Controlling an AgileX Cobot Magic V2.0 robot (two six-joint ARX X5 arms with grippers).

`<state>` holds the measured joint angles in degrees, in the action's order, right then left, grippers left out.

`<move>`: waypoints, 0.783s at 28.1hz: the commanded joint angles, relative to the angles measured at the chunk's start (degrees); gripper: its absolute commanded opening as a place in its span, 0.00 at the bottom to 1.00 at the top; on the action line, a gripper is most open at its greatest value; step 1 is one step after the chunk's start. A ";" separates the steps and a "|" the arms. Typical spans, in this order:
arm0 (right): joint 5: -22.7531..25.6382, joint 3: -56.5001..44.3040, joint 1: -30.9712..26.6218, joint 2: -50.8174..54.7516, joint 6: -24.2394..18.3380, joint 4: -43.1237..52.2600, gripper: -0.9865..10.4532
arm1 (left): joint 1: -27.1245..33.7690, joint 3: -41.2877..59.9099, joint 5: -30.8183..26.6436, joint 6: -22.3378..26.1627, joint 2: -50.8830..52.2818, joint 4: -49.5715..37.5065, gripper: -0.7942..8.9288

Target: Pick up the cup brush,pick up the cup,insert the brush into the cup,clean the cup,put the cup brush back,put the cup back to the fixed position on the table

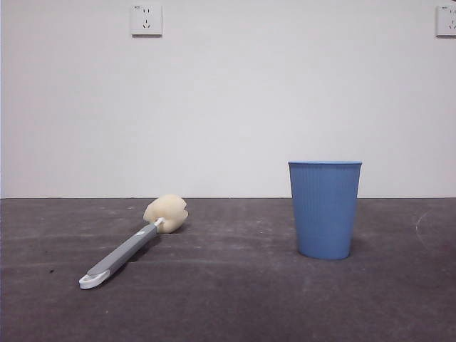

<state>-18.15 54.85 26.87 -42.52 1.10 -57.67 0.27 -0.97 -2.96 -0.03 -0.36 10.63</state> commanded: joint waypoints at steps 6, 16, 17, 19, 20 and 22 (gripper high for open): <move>6.64 -6.62 -7.76 15.30 -10.21 25.03 0.09 | 0.13 0.83 0.11 -0.24 0.17 -0.33 0.08; 8.09 -40.17 -17.42 31.34 -3.50 56.39 0.09 | 0.13 0.83 0.11 -0.24 0.17 -0.33 0.08; 8.94 -41.83 -18.19 32.02 -3.43 56.37 0.09 | 0.13 0.83 0.11 -0.24 0.17 -0.33 0.08; 9.60 -44.61 -19.63 33.20 -3.45 56.33 0.09 | 0.13 0.83 0.11 -0.24 0.17 -0.33 0.08; 9.60 -45.64 -20.20 33.86 -3.48 56.35 0.09 | 0.13 0.83 0.11 -0.24 0.17 -0.33 0.08; 9.62 -47.63 -21.24 35.69 -3.50 56.33 0.09 | 0.13 0.83 0.11 -0.24 0.17 -0.33 0.08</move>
<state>-8.75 7.90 5.85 -7.68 -3.22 -2.24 0.27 -0.97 -2.96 -0.03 -0.36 10.63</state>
